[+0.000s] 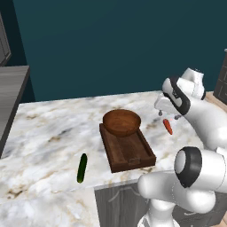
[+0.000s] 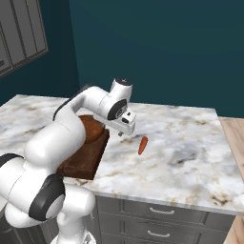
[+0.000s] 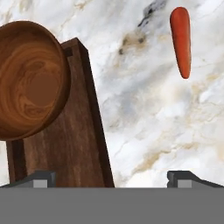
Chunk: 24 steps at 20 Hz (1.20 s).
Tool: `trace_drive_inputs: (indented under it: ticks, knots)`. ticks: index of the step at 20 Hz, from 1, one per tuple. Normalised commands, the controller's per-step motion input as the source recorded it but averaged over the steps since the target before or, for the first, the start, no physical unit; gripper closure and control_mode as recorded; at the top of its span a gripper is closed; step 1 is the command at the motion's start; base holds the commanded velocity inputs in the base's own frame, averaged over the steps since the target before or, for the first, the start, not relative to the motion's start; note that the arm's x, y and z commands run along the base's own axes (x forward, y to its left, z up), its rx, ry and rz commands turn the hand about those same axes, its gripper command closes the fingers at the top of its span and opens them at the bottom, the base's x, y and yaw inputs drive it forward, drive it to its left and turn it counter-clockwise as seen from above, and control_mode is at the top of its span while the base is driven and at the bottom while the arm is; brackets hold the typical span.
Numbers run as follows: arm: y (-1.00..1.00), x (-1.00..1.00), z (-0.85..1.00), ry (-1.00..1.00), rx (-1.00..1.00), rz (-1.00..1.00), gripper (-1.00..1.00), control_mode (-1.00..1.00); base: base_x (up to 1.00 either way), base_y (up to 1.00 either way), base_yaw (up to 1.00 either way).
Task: Place the two vegetables and bowl onto the tray for setting up a vegetable dip station.
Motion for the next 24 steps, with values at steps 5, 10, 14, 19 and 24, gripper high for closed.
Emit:
trace_drive_inputs:
  ticks: [5, 10, 14, 19, 24]
  knots:
    - [-0.31, 0.00, -0.07, -0.08, -0.13, 0.00, -1.00, -1.00, 0.00, 0.00, 0.00]
    - [-0.32, 0.07, -0.13, 0.01, -0.06, 0.00, -1.00, -1.00, 0.00, 0.00, 0.00]
    - [-0.31, 0.13, -0.13, 0.03, -0.02, 0.00, -1.00, -1.00, 0.00, 0.00, 0.00]
    - [-0.23, 0.16, -0.17, 0.00, -0.01, 0.01, -1.00, -1.00, 0.00, 0.00, 0.00]
    - [-0.13, 0.26, -0.17, 0.00, -0.02, 0.00, -1.00, -1.00, 0.00, 0.00, 0.00]
